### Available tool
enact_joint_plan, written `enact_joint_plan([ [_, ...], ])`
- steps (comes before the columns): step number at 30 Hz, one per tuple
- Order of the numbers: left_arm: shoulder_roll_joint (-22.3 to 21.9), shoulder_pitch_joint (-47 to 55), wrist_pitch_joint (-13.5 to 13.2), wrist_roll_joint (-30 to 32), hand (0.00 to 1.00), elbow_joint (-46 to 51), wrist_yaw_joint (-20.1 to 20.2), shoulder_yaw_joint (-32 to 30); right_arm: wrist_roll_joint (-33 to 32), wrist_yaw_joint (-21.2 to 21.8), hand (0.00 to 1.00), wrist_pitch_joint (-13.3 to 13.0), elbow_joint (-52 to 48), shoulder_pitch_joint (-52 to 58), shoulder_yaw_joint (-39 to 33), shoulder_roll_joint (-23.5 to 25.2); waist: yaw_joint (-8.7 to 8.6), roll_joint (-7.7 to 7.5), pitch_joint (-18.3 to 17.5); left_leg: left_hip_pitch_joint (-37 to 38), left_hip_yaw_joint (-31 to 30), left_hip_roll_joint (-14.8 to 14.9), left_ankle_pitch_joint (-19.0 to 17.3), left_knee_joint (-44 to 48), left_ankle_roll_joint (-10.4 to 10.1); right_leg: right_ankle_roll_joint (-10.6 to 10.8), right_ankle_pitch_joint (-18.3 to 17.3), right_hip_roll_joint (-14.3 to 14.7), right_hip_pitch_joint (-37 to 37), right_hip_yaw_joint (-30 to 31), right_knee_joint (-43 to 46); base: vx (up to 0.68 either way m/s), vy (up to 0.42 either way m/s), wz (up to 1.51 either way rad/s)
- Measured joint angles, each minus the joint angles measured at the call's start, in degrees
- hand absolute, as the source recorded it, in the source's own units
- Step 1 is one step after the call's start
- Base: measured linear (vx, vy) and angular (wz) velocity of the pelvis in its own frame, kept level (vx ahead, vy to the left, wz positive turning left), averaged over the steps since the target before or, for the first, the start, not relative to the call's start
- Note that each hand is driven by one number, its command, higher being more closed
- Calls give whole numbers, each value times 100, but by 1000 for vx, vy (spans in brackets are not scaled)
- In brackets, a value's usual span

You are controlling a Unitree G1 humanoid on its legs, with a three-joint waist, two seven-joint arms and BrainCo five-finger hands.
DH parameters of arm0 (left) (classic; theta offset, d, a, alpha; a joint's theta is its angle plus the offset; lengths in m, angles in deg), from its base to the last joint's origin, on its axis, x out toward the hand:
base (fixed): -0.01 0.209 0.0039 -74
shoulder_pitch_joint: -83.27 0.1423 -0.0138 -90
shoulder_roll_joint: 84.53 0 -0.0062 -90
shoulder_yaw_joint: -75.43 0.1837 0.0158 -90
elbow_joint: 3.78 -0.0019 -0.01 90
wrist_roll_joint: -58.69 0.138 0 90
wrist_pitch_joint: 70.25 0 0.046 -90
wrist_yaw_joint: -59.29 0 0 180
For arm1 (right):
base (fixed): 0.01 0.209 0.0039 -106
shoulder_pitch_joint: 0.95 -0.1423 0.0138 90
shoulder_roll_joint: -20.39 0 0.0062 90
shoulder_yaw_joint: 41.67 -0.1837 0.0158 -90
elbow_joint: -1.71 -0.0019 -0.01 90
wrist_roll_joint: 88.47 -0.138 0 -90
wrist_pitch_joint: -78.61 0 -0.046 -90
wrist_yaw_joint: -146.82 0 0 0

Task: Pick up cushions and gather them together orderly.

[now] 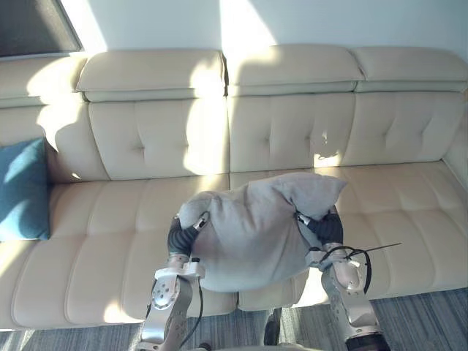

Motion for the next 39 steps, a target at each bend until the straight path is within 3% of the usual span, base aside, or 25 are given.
enact_joint_plan([
  [5,160,-1653,-112,199,100,-465,-813,-302,-20,-505,100,-13,840,-1829,4,100,175,35,397,-637,-21,-40,298,-8,8,-76,229,-82,-686,-34,143,-184,-12,9],
  [9,536,-3189,-244,446,100,-843,-1529,-347,-53,-996,100,-22,848,-2941,-93,98,343,29,631,-1283,28,-7,445,100,-21,-131,260,-147,-1458,10,526,-179,-19,0],
  [13,955,-4851,-360,728,100,-1591,-1999,-316,-39,-1444,100,-184,1167,-4301,-462,56,332,43,858,-1809,8,-35,701,70,-45,-200,294,-206,-2103,8,795,-113,-27,5],
  [22,1437,-7589,-324,779,100,-3593,-2111,-387,-3,-2078,100,-326,2743,-6792,-1002,-393,216,148,1584,-2597,-128,-62,1196,-348,-96,-348,532,-205,-3048,-63,798,-44,-11,5],
  [28,1483,-8198,-251,791,100,-3829,-2107,-685,-63,-2183,100,-335,2945,-7388,-1138,-384,228,146,1914,-3128,-78,-61,1207,-277,-100,-387,598,-214,-3616,13,871,-13,3,0],
  [29,1496,-8286,-246,790,0,-3828,-2110,-751,-64,-2209,0,-335,2944,-7506,-1145,-386,230,143,1924,-3307,-18,-61,1204,-193,-103,-387,598,-225,-3772,44,901,0,0,0],
  [34,1494,-8578,-274,785,0,-3788,-2125,-1205,-104,-2318,0,-475,2782,-7843,-1309,-394,252,144,1959,-3795,72,-45,1171,5,-137,-386,599,-244,-4241,129,1007,2,7,-1],
  [39,1498,-8491,-292,707,0,-3760,-2085,-1543,-98,-2332,0,-487,2584,-7853,-1333,-551,259,143,1960,-3826,201,-1,1138,72,-132,-385,598,-223,-4274,164,1058,12,-2,-2],
])
